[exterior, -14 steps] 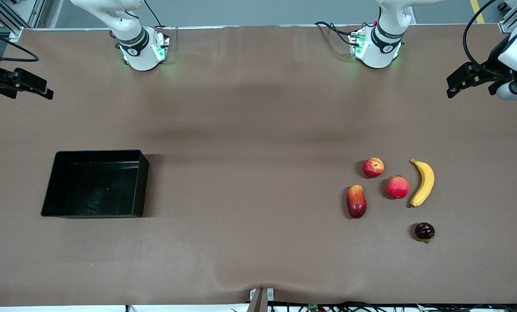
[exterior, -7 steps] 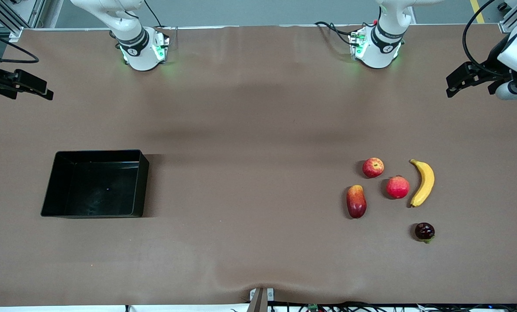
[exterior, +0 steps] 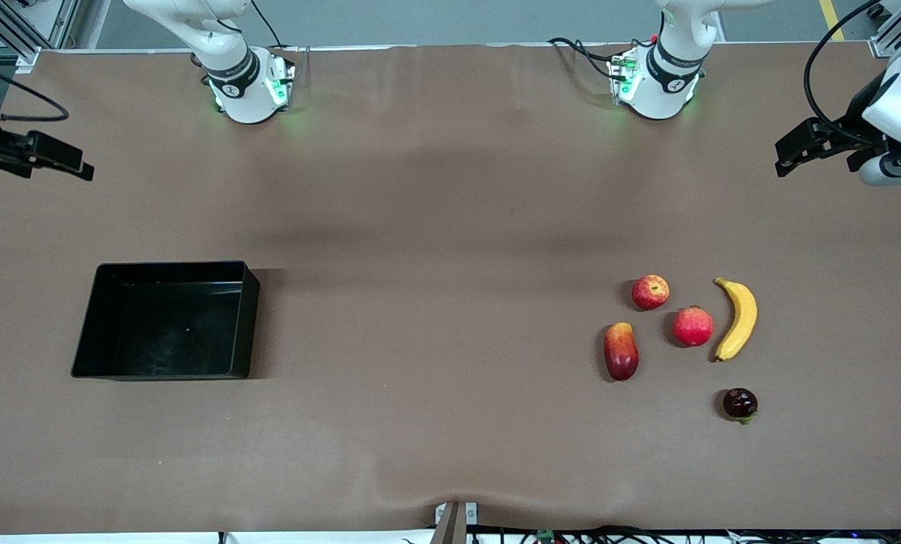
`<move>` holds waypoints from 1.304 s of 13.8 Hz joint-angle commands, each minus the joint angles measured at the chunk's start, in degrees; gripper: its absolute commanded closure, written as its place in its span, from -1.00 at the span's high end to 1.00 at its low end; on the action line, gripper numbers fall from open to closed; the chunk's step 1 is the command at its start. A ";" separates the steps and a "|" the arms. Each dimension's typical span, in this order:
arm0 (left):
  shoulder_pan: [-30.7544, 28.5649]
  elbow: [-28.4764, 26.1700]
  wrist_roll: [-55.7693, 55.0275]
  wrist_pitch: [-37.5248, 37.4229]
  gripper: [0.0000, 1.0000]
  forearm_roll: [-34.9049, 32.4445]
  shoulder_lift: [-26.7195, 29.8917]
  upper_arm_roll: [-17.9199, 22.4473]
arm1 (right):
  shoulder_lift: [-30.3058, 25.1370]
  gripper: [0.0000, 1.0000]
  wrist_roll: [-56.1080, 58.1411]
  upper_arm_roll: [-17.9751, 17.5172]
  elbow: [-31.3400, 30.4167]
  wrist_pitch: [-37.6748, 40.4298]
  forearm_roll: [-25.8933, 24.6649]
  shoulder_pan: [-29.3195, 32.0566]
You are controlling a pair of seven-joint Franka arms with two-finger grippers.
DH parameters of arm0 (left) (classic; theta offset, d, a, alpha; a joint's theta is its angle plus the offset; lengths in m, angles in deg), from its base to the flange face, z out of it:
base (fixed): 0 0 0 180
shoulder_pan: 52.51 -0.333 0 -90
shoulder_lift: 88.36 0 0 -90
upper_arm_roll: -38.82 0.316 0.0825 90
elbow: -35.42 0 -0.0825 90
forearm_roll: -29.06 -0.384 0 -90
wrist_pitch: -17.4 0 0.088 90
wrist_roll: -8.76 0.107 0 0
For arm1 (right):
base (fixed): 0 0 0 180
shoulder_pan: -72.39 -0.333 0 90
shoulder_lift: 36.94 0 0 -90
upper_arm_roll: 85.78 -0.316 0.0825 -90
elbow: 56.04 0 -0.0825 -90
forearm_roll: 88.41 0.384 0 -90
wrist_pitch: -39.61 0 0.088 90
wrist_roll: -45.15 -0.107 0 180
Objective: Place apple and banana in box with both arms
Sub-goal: 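Move the right gripper to the black box while the left gripper approaches fruit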
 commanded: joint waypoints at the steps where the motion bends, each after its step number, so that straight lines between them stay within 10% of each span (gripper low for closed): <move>1: -0.81 1.26 1.04 0.05 1.00 0.09 -1.38 0.07 | 0.12 1.00 -0.05 -0.60 -4.03 -3.98 -0.58 1.07; 18: -6.33 -14.91 1.39 27.82 1.00 0.18 -10.69 0.16 | 9.77 1.00 11.16 -0.51 -17.58 -28.41 -3.29 8.18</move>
